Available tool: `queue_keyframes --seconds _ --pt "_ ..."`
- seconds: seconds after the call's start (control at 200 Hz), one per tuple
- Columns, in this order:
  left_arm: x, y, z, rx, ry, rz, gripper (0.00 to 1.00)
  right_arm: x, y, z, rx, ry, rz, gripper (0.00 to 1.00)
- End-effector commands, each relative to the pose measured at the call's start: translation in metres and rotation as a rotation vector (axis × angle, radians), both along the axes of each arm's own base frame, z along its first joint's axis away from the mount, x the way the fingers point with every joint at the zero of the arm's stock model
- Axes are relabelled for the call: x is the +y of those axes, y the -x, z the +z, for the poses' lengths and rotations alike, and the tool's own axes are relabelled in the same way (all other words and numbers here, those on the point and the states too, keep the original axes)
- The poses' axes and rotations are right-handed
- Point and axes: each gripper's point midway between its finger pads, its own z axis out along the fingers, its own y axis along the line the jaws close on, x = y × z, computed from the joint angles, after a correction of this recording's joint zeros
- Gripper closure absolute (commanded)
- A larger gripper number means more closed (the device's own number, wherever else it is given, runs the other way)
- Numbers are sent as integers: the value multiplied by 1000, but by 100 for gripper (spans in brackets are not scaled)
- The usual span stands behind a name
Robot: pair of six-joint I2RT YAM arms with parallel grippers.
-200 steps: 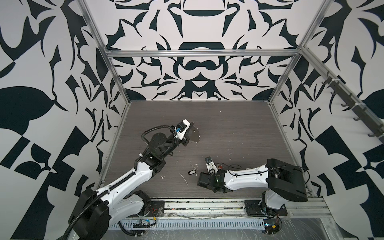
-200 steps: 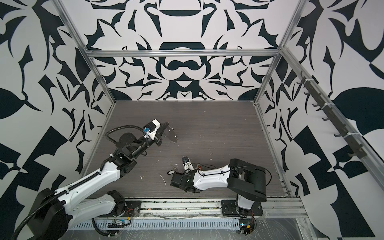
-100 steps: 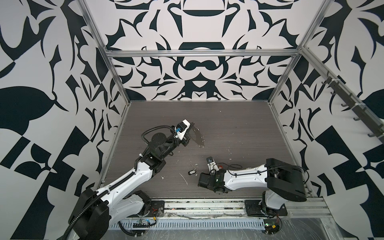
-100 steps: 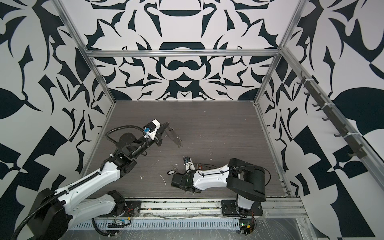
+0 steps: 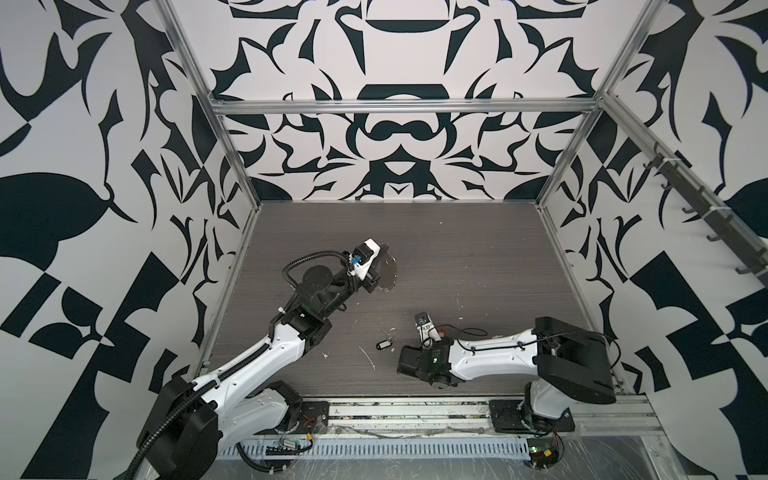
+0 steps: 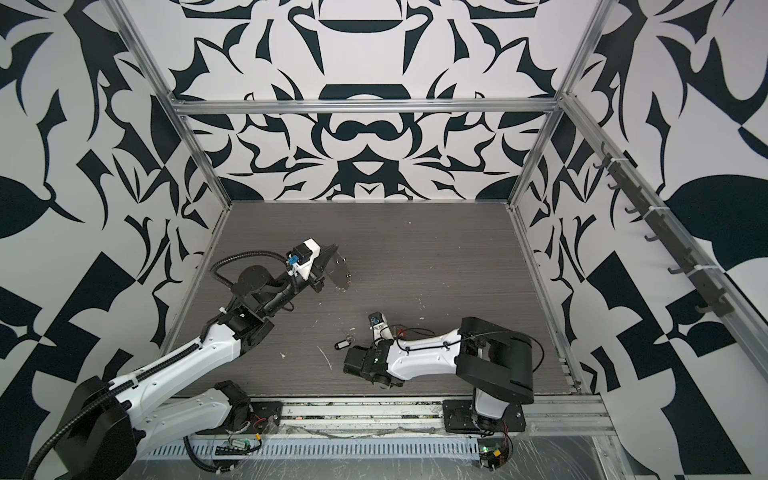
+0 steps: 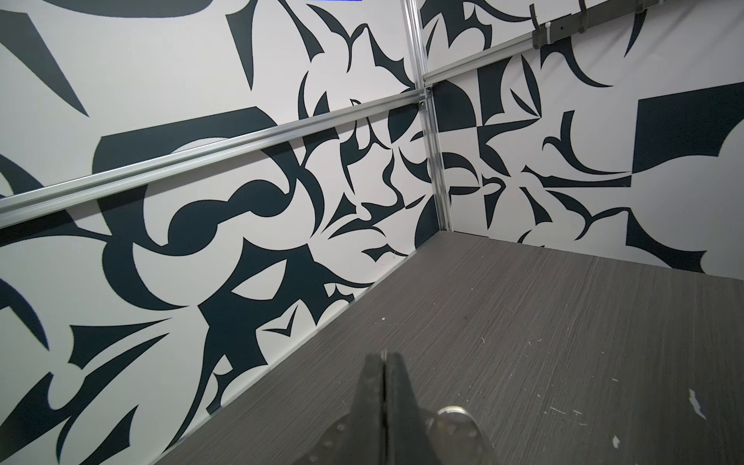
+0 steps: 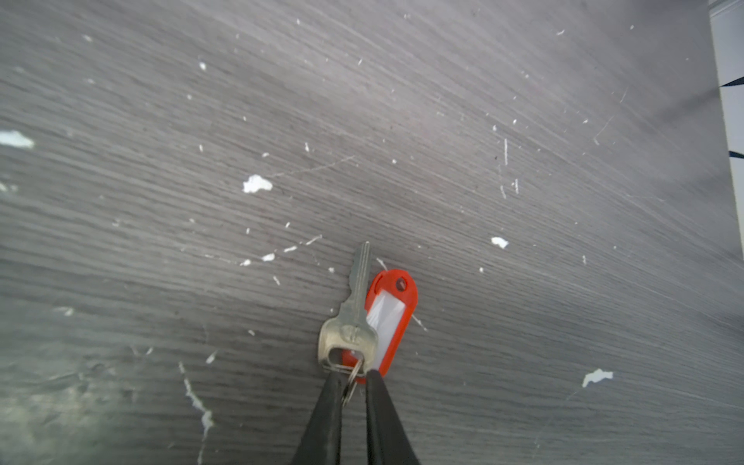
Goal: Attach keys to a key ring
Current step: Pick up the key from the center of the table.
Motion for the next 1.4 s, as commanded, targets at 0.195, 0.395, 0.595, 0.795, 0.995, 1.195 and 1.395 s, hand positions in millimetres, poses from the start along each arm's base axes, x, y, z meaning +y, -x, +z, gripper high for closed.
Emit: queue_keyframes --seconds 0.195,0.395,0.595,0.795,0.995,1.195,1.395 --pt "2 7 12 -41 42 -12 100 -9 -3 6 -36 -1 -29 84" --pt "3 7 13 -42 43 -12 100 -8 -2 3 -29 -18 -32 84" --pt "3 7 14 -43 44 -12 100 -10 -4 2 -34 -9 -31 83" --pt "2 7 13 -42 44 -12 100 -12 -6 5 -39 -4 -29 84" --pt "3 6 13 -43 42 -11 100 0 -1 -6 14 -34 37 79" --pt "2 6 12 -43 42 -10 100 0 -2 -11 24 8 39 74" --pt "3 7 13 -44 44 -9 100 -12 -4 -11 2 79 4 76"
